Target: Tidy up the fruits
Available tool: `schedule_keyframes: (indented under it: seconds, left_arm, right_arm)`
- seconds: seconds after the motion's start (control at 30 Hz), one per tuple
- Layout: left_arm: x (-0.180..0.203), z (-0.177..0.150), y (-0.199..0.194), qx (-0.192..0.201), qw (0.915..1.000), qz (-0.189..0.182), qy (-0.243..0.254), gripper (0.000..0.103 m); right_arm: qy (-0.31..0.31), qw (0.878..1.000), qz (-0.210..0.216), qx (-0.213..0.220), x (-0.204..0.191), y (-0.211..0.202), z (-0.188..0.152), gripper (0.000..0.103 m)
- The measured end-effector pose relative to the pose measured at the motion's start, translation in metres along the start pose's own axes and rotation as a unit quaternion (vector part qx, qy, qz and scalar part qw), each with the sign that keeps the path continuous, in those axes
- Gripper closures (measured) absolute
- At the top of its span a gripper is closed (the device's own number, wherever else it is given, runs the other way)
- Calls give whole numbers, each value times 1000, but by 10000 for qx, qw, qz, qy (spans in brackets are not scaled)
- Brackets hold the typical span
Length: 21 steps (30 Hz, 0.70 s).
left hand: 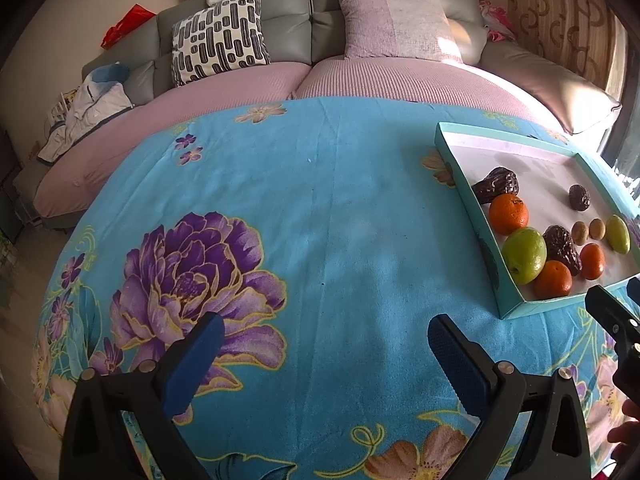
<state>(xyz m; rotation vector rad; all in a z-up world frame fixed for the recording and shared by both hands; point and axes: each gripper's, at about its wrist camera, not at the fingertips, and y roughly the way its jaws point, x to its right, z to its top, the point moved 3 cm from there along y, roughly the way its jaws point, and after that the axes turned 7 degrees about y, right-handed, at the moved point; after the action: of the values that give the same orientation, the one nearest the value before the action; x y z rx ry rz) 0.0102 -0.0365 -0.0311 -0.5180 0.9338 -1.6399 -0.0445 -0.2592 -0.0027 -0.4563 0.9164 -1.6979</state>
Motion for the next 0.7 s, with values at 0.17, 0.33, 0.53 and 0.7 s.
schedule_keyframes:
  seconds: [0.17, 0.33, 0.53, 0.7]
  left_arm:
    - [-3, -1, 3, -17, 10000, -25, -16, 0]
    - [-4, -1, 8, -62, 10000, -8, 14, 0]
    - [-5, -2, 9, -90, 10000, 28, -16, 0]
    - [-4, -2, 8, -65, 10000, -17, -39, 0]
  right_arm:
    - [-74, 10000, -21, 44, -3, -1, 0, 11]
    - [-96, 9999, -42, 21, -4, 0, -1, 11]
    - [-185, 9998, -43, -15, -8, 2, -2, 11]
    - [-202, 9998, -55, -29, -9, 3, -3, 11]
